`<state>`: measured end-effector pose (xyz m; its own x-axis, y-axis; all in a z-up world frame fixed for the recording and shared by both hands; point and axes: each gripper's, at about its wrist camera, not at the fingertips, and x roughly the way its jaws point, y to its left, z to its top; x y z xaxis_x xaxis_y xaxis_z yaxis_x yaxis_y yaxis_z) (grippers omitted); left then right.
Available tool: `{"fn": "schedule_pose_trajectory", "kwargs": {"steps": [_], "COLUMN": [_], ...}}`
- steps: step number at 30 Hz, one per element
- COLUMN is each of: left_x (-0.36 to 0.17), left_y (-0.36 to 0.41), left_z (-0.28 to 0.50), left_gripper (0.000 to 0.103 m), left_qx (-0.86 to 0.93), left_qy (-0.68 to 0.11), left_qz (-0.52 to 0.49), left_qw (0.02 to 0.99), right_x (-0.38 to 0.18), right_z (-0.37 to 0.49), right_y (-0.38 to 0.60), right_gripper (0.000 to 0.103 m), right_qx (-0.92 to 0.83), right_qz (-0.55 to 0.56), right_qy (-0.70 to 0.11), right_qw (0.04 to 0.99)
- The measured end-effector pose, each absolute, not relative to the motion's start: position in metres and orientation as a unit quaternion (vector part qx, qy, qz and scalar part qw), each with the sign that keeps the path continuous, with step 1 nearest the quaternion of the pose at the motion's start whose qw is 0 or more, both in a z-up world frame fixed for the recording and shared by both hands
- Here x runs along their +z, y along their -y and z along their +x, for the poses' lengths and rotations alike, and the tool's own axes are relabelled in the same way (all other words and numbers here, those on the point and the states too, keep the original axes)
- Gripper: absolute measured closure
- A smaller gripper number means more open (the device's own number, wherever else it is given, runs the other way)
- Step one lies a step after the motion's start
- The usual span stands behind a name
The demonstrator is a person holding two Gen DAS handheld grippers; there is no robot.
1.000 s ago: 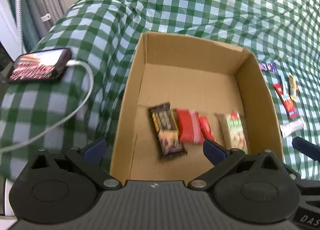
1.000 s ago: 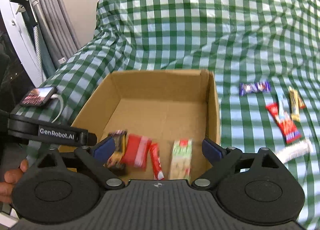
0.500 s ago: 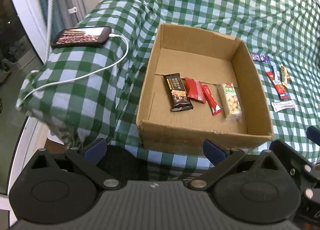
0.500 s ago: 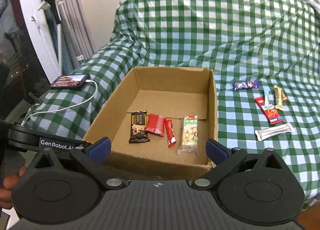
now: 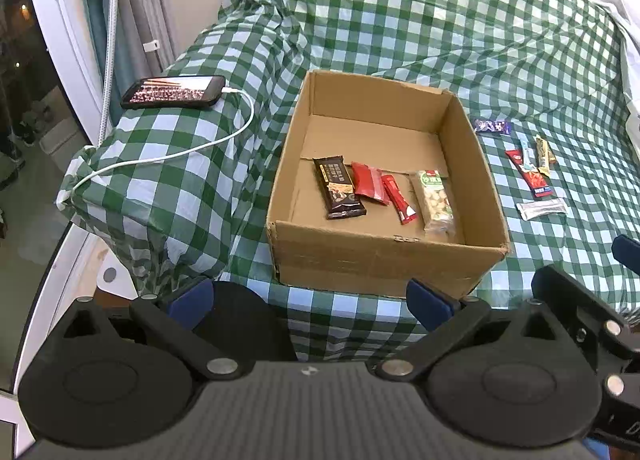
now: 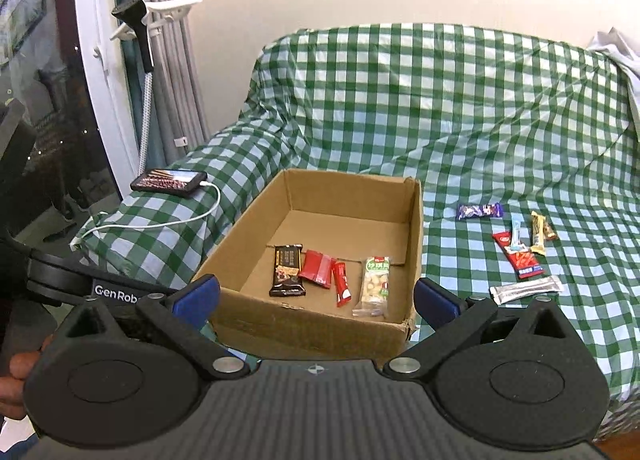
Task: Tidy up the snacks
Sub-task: 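Lift both open tools up and back from the box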
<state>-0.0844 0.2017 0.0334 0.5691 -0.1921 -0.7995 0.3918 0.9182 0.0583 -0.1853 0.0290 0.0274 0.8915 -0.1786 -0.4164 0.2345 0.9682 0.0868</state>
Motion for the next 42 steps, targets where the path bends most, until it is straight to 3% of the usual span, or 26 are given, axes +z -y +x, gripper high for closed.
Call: {"fn": "schedule_pose_trajectory", "kwargs": {"steps": [42], "left_x": [0.014], "left_y": [-0.189], "left_z": [-0.077], "left_gripper": [0.000], "left_qx": [-0.166], "left_qy": [-0.453], "left_qz": [0.143], "left_qw": [0.864], "right_x": [0.014], "right_z": [-0.184], "right_y": [-0.017], "right_gripper": [0.001], "right_qx": [-0.105], "right_qz": [0.091], "right_qy": [-0.226], "right_qw": [0.964]}}
